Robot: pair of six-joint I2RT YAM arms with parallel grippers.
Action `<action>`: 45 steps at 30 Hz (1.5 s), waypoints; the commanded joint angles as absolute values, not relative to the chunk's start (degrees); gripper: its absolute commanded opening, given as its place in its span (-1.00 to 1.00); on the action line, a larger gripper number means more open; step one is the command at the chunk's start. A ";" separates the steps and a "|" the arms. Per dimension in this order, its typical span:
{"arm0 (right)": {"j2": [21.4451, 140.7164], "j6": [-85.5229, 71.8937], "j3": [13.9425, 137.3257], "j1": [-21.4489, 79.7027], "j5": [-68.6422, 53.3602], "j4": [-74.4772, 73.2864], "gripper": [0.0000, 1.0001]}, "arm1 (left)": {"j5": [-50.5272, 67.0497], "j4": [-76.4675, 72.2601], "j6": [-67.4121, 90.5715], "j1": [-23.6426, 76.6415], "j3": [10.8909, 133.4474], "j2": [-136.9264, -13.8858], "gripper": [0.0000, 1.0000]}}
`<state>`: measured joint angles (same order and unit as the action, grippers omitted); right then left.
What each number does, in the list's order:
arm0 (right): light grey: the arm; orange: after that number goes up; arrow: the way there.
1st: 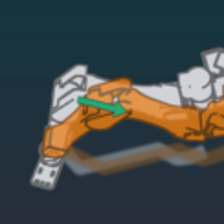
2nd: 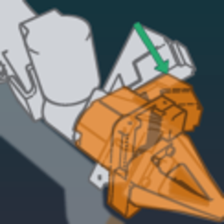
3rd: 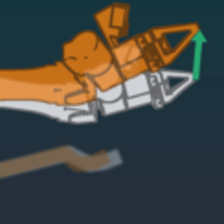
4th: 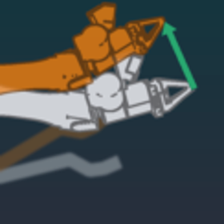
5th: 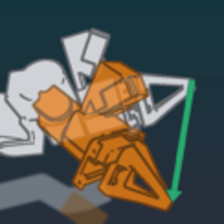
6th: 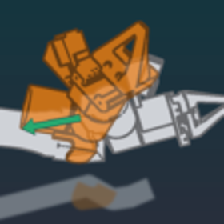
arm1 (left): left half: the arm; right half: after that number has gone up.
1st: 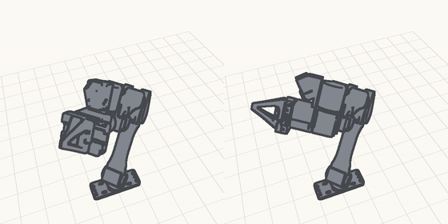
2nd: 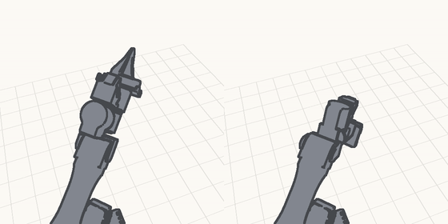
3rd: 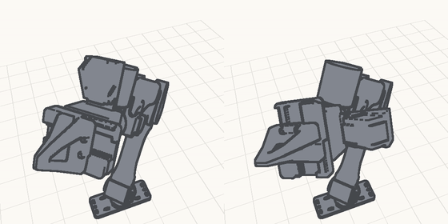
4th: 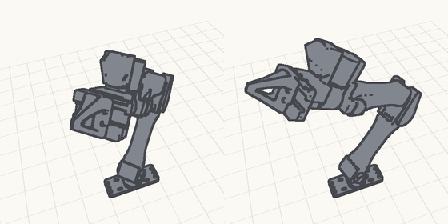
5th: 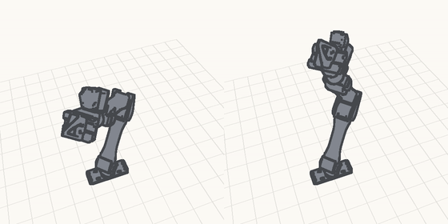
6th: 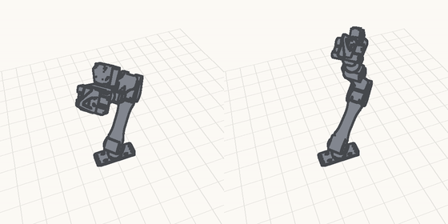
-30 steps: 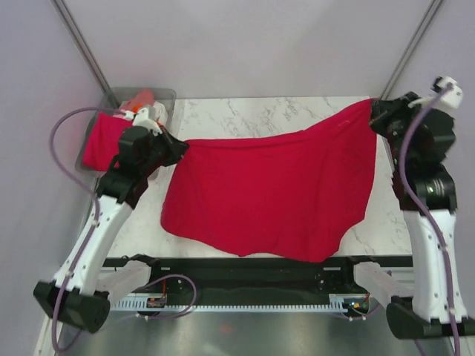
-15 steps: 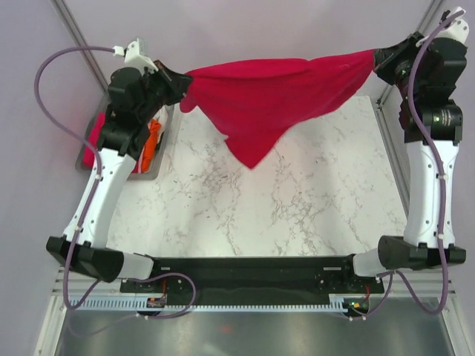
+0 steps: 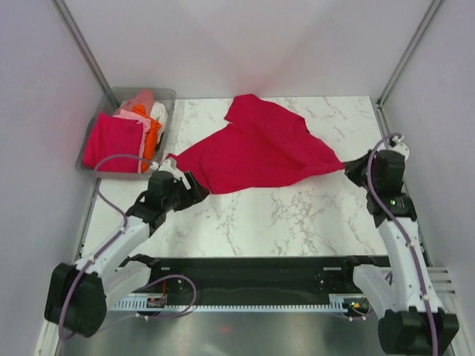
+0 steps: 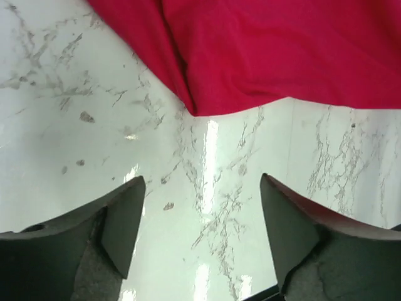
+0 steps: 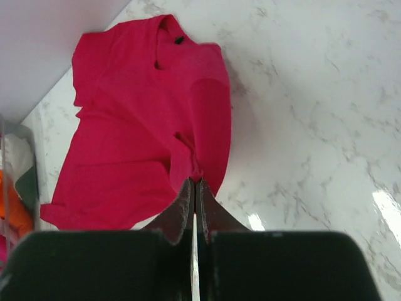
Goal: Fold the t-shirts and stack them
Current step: Flatten the tshirt out
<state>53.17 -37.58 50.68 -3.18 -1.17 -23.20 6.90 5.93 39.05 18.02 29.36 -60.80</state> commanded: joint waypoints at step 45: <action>35.51 -35.42 25.23 -3.34 4.31 -12.83 -0.97 | -8.70 24.61 25.05 20.65 84.20 -114.70 -0.72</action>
<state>35.35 -36.23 25.52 -3.22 4.51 -15.53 -7.05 24.40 26.89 20.71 84.29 -115.72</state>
